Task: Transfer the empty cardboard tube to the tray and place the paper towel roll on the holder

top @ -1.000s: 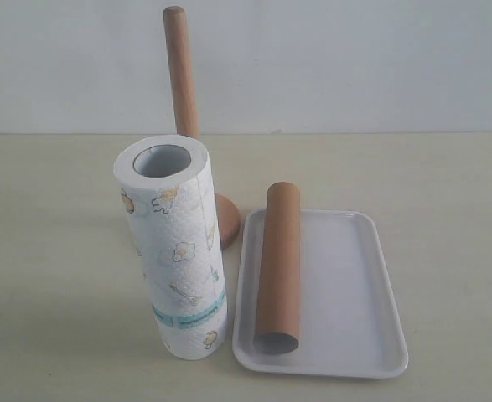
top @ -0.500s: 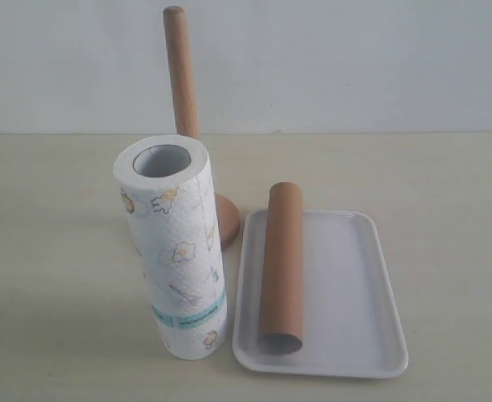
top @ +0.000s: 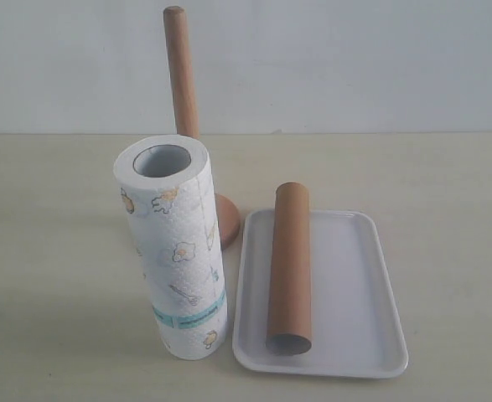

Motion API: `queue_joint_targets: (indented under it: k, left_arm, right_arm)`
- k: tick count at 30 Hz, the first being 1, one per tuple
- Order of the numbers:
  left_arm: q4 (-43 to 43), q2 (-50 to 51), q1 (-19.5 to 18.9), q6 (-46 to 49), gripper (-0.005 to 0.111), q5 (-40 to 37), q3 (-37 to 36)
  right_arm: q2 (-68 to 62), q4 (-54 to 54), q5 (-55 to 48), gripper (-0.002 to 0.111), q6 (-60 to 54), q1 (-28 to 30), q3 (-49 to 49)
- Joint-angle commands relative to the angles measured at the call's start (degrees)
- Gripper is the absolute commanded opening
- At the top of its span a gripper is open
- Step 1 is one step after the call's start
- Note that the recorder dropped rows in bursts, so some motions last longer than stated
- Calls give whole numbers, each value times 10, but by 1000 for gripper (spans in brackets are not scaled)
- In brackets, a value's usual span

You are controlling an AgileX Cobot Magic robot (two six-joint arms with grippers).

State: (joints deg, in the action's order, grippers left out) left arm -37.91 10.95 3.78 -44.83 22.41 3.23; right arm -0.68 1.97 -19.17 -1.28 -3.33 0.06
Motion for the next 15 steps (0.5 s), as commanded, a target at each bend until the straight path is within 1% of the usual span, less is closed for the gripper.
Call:
queue_joint_targets:
  k: [1, 4, 6, 8, 11, 15]
  left_arm:
    - [-214, 84, 3, -119, 6, 47, 41]
    - [-307, 143, 3, -205, 6, 52, 40]
    - [-352, 182, 3, -246, 6, 74, 36]
    - [-366, 214, 3, -245, 6, 101, 35]
    - [-364, 242, 3, -245, 6, 125, 35]
    - [-354, 252, 3, -246, 6, 147, 35]
  right_arm:
    - [1, -1, 1, 0, -2, 4, -1]
    - [1, -1, 1, 0, -2, 4, -1]
    - [1, -1, 1, 0, -2, 4, -1]
    - [1, -1, 1, 0, -2, 4, -1]
    - [1, -1, 1, 0, -2, 4, -1]
    - [1, -1, 1, 0, -2, 4, -1]
